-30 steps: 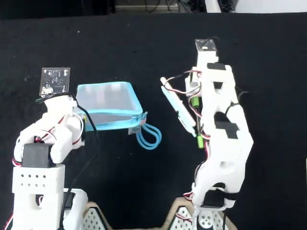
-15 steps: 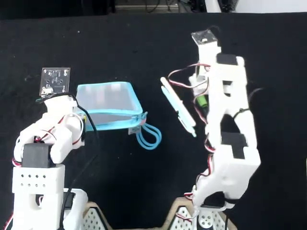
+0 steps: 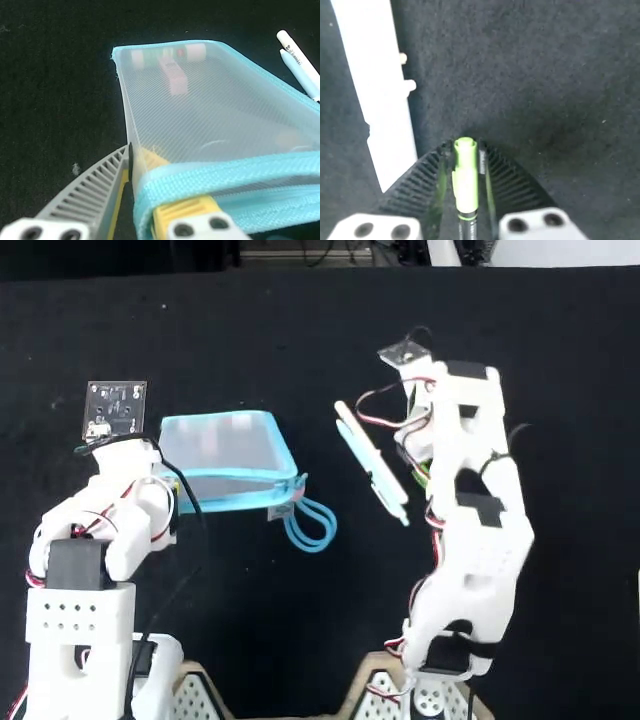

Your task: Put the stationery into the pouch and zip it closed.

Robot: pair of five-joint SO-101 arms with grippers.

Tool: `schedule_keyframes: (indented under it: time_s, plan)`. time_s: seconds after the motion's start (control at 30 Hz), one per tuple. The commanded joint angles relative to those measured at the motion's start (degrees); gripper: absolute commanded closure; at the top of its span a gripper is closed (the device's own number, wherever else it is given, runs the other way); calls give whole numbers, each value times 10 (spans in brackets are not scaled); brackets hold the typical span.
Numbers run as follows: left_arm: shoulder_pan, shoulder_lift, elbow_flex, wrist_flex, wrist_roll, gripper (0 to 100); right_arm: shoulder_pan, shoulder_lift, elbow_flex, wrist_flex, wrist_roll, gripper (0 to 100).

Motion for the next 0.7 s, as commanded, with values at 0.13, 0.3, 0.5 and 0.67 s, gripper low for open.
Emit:
schedule_keyframes:
  time_s: [0.13, 0.3, 0.5, 0.67]
  plan:
    - [2, -8, -10, 1, -3, 970, 4, 66, -180, 135, 5, 841]
    - [2, -8, -10, 1, -3, 970, 4, 125, -244, 169, 5, 847]
    - [2, -8, -10, 1, -3, 970, 7, 171, -288, 170, 5, 847]
    - [2, -8, -10, 1, -3, 970, 7, 183, -300, 169, 5, 936]
